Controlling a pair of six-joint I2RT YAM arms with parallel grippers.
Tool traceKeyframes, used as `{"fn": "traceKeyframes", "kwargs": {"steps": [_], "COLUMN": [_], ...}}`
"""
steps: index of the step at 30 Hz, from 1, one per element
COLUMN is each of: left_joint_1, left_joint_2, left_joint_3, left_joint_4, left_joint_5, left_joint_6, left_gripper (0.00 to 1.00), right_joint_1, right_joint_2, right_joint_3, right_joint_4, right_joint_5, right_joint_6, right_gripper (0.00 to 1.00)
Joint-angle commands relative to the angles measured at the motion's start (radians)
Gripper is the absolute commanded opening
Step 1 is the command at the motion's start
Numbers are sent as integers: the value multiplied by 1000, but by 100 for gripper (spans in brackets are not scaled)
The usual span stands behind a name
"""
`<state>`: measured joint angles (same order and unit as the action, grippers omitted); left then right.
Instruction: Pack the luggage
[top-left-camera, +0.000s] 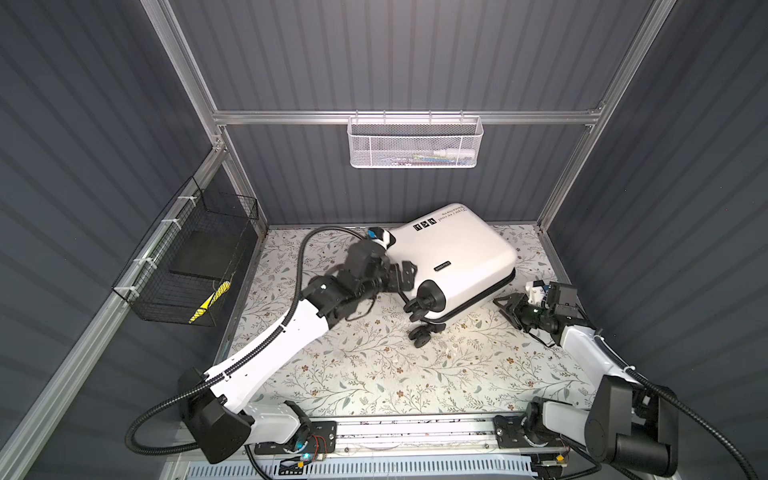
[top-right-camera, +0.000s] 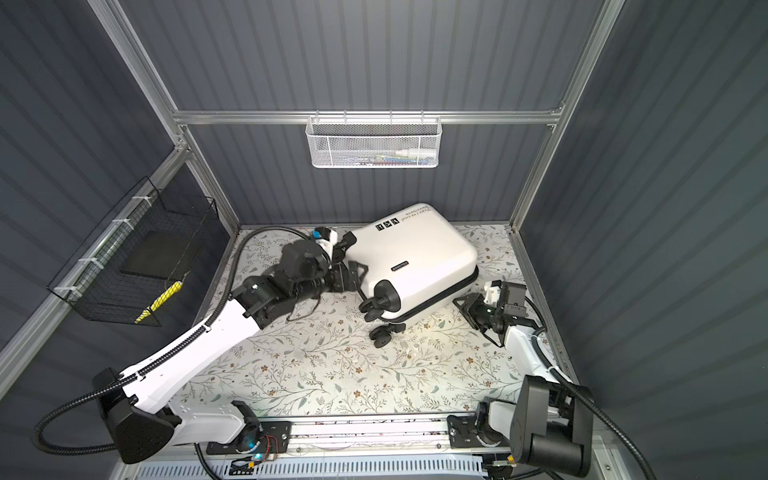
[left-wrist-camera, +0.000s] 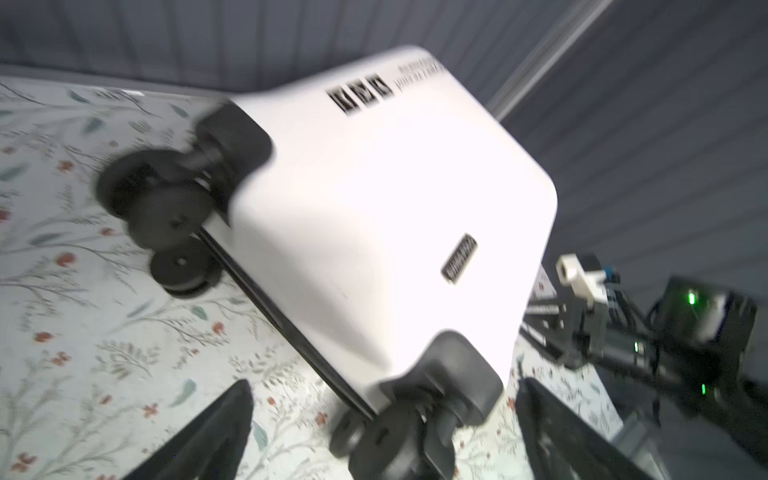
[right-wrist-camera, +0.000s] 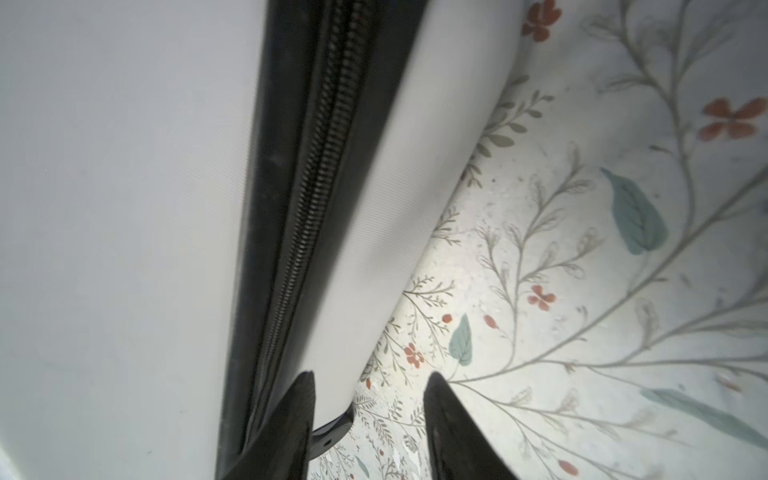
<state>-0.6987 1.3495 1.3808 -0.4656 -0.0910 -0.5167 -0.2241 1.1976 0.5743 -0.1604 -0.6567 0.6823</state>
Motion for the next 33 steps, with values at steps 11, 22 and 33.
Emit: {"fn": "traceKeyframes", "kwargs": {"steps": [11, 22, 33], "left_joint_1": [358, 383, 383], "left_joint_2": [519, 764, 696], "left_joint_3": [578, 780, 568], "left_joint_4": [-178, -248, -183], "left_joint_5": [413, 588, 657], "left_joint_6": [345, 438, 448], "left_gripper": [100, 100, 100], "right_joint_1": [-58, -64, -59], "right_joint_2": [-36, 63, 221], "right_joint_3": [-43, -17, 25], "right_joint_4": [23, 74, 188], "right_joint_5": [71, 88, -42], "right_joint_6": [43, 115, 123], "right_gripper": [63, 63, 60]}}
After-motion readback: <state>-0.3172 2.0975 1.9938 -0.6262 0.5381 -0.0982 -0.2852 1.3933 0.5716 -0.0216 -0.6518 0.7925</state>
